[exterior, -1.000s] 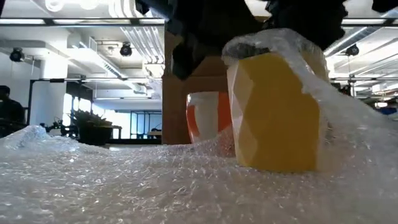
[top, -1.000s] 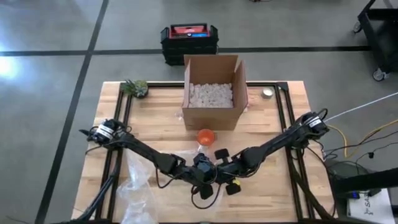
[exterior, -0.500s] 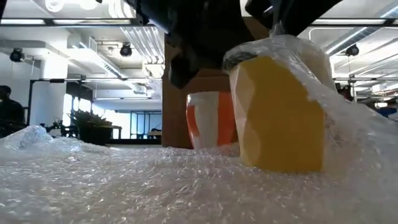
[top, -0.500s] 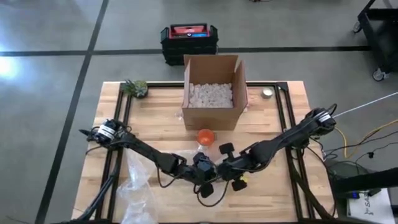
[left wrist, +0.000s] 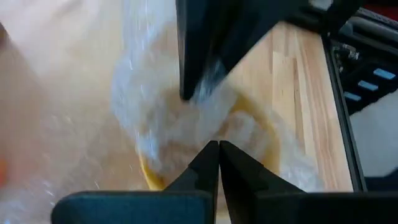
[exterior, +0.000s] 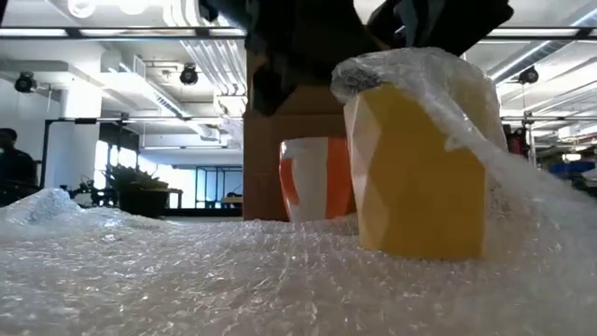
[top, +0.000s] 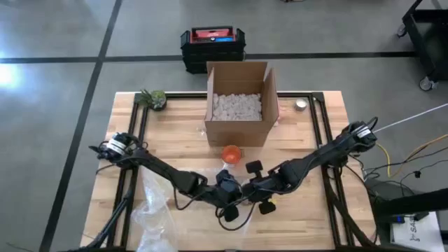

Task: Wrap mug
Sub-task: Wrap the yellow mug with the transparent bubble wrap

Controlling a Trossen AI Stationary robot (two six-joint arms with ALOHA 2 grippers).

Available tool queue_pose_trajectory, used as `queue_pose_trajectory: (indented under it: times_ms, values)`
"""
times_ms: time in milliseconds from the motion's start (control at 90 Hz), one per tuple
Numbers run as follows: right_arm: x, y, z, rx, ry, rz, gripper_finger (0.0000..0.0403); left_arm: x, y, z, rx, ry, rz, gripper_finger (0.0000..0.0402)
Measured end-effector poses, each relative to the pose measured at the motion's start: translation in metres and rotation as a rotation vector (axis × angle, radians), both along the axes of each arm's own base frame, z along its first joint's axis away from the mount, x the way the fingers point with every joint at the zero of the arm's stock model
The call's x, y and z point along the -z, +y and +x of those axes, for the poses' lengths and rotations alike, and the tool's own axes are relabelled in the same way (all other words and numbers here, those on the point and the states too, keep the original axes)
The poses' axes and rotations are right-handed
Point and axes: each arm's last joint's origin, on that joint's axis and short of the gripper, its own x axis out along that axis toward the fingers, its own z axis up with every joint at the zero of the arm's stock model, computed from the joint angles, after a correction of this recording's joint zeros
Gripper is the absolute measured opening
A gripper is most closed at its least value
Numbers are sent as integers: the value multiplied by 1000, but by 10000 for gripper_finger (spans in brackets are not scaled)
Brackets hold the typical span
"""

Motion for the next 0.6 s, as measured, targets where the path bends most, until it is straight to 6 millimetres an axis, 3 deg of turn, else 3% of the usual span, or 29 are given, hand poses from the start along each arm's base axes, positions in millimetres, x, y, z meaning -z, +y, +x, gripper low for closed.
queue_pose_trajectory:
  times_ms: [200, 600]
  values:
    - [0, 0, 0, -6, 1, -4, 0, -1, 2, 1, -18, -5, -22, 20]
    - [0, 0, 0, -17, -7, -6, 0, 2, 9, 10, -45, -47, -35, 182]
